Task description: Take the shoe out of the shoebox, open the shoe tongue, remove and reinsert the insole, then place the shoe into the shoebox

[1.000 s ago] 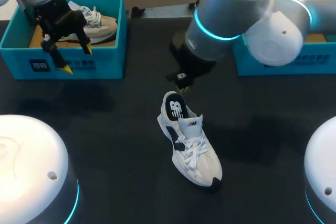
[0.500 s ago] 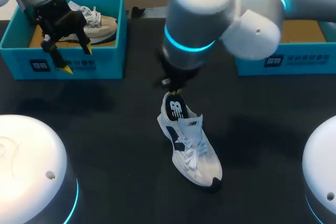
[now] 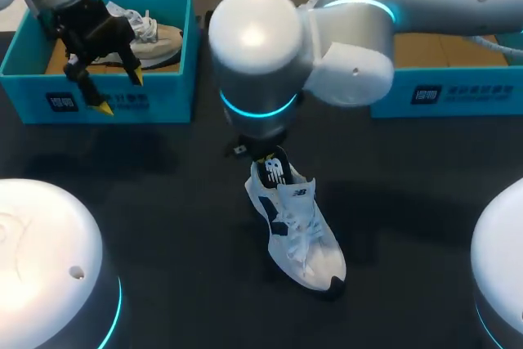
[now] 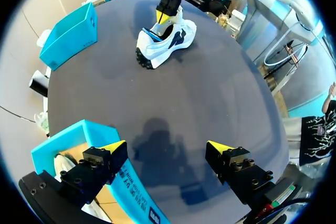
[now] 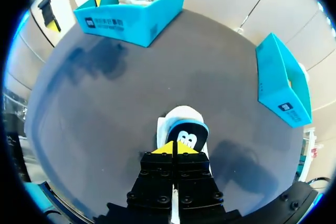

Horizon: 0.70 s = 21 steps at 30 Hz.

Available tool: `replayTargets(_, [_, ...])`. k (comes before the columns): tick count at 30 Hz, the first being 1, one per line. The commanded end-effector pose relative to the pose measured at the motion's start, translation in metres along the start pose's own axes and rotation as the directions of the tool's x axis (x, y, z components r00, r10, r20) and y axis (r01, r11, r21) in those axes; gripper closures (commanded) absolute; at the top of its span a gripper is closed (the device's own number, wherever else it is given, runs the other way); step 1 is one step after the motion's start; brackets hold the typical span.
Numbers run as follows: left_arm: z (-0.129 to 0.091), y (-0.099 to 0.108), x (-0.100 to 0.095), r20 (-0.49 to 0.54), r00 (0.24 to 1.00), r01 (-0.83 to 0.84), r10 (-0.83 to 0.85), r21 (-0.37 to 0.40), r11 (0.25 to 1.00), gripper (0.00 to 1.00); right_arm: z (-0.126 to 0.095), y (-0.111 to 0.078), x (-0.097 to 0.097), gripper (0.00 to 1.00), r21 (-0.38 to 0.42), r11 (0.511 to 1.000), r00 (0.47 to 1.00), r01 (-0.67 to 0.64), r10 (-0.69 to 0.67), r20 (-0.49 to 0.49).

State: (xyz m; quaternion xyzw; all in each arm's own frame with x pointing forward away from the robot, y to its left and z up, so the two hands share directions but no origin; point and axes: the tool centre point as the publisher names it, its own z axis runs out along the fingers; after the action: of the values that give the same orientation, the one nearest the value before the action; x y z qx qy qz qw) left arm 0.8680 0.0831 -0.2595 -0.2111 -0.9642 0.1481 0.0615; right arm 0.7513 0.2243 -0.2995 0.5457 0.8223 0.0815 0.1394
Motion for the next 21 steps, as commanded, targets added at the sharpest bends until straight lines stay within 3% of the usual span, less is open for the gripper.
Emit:
replayTargets(1, [0.0,0.0,0.001,0.0,1.0,-0.001,0.001,-0.002,1.0,0.0,0.014,-0.004,0.002,1.0,-0.018,1.0,1.0,0.002,-0.002,-0.011])
replayTargets(10, [0.0,0.0,0.001,0.0,1.0,-0.001,0.001,-0.002,1.0,0.0,0.03,-0.011,-0.013,1.0,-0.071,0.997,1.0,0.019,-0.019,0.008])
replayTargets(21, [0.0,0.0,0.001,0.0,1.0,-0.001,0.001,-0.002,1.0,0.0,0.069,-0.008,-0.02,1.0,-0.082,0.996,0.998,0.042,-0.045,-0.041])
